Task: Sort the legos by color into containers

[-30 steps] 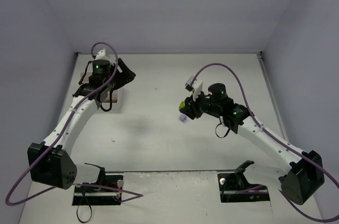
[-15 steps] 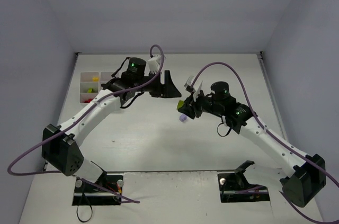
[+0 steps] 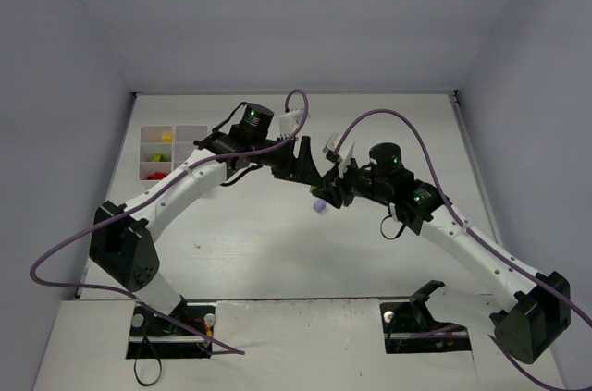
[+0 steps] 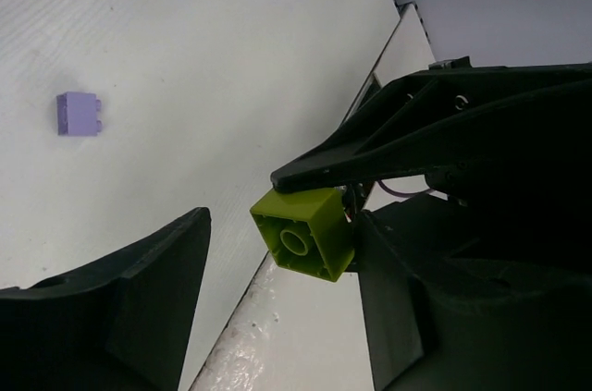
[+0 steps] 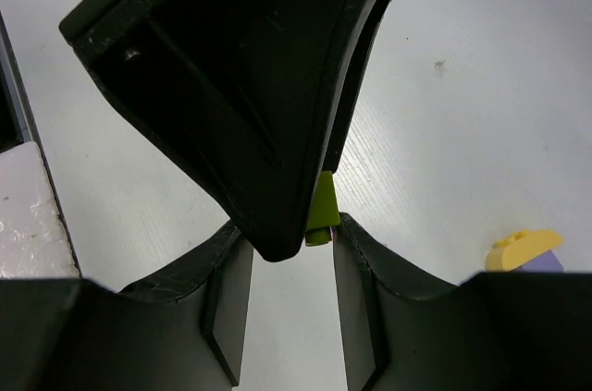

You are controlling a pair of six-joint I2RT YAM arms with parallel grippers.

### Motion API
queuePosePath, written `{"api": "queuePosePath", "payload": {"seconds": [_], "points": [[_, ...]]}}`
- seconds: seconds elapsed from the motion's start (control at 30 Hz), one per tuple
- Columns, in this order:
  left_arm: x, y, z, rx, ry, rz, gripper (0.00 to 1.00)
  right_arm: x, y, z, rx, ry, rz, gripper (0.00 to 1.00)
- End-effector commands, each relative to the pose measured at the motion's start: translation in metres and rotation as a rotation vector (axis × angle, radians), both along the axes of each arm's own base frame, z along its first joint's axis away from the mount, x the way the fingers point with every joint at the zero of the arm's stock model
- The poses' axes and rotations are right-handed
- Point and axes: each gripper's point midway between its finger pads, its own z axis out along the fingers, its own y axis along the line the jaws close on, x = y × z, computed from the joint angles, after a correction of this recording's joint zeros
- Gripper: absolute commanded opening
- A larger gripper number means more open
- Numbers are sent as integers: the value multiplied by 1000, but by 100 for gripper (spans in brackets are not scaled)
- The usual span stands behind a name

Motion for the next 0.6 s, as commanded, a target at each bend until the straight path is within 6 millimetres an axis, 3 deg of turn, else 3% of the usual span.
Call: {"api": "queuePosePath", "payload": {"seconds": [0.0,0.2,0.33,0.43,0.57], "points": [[-6,-8,26,-54,-58,-62,55,9,5,39,61,-114,-3,3],[3,-9,20,-31,-56,-33,14,12,3,35,49,-116,-12,5],[7,-8,15,-14,-54,-13,9,14,2,31,40,-109,-27,15],[13,-3,11,10,-56,19,6,18,-1,27,28,-93,-66,42],[25,8,2,45,-49,70,6,27,-9,22,14,-80,-140,67]]}}
